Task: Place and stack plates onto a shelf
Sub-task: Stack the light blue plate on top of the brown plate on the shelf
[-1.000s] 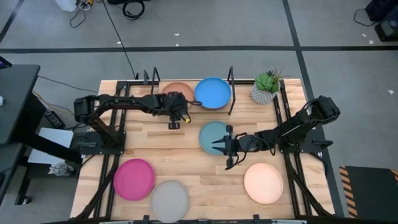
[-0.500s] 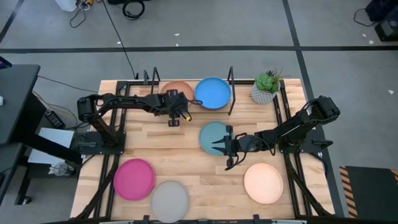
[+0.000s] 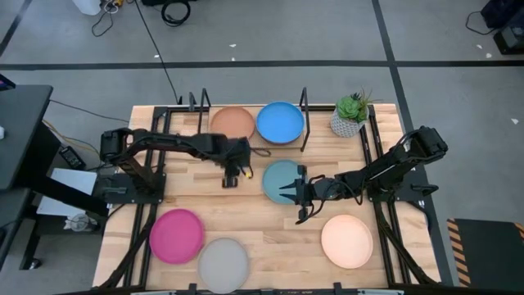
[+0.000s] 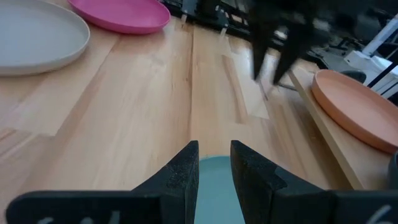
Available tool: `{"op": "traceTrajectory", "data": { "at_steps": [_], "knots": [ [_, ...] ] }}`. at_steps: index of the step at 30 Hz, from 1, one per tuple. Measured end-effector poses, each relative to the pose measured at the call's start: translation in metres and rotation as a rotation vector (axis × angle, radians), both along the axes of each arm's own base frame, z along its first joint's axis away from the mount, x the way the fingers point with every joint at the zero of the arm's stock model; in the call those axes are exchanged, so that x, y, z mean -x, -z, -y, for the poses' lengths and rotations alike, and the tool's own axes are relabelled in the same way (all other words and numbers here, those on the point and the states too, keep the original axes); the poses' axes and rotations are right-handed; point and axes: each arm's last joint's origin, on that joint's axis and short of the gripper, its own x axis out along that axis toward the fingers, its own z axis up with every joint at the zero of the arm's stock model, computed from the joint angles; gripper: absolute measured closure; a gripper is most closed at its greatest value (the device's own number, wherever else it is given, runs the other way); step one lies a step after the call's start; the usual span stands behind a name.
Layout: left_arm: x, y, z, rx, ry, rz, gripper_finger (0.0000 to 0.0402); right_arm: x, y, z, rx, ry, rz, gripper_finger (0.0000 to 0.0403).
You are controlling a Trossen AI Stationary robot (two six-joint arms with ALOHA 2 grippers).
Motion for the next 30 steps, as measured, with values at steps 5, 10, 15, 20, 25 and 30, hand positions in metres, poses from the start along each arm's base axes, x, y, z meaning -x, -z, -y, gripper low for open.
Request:
{"op": "traceTrajectory", "data": {
  "at_steps": [5, 10, 15, 20, 25, 30],
  "knots": [
    [-0.014, -0.012, 0.046, 0.029, 0.069, 0.103, 0.0276, 0.0, 0.001, 0.0, 0.001, 0.001, -0.006, 0.0304],
    [-0.028, -0.002, 0.079, -0.118, 0.224, 0.177, 0.0276, 0.0, 0.0, 0.0, -0.002, 0.004, 0.0, 0.0304],
    [-0.048, 0.016, 0.089, -0.244, 0.363, 0.238, 0.0276, 0.002, 0.0, -0.007, -0.029, -0.011, 0.004, 0.0304],
    [-0.06, 0.039, 0.085, -0.318, 0.474, 0.225, 0.0276, 0.007, 0.0, -0.023, -0.046, -0.066, 0.008, 0.0304],
    [-0.065, 0.059, 0.078, -0.363, 0.559, 0.168, 0.0276, 0.013, -0.001, -0.04, -0.043, -0.096, 0.014, 0.0304],
    [-0.066, 0.066, 0.075, -0.369, 0.6, 0.141, 0.0277, 0.02, 0.0, -0.051, -0.023, -0.056, 0.02, 0.0304]
  ]
}}
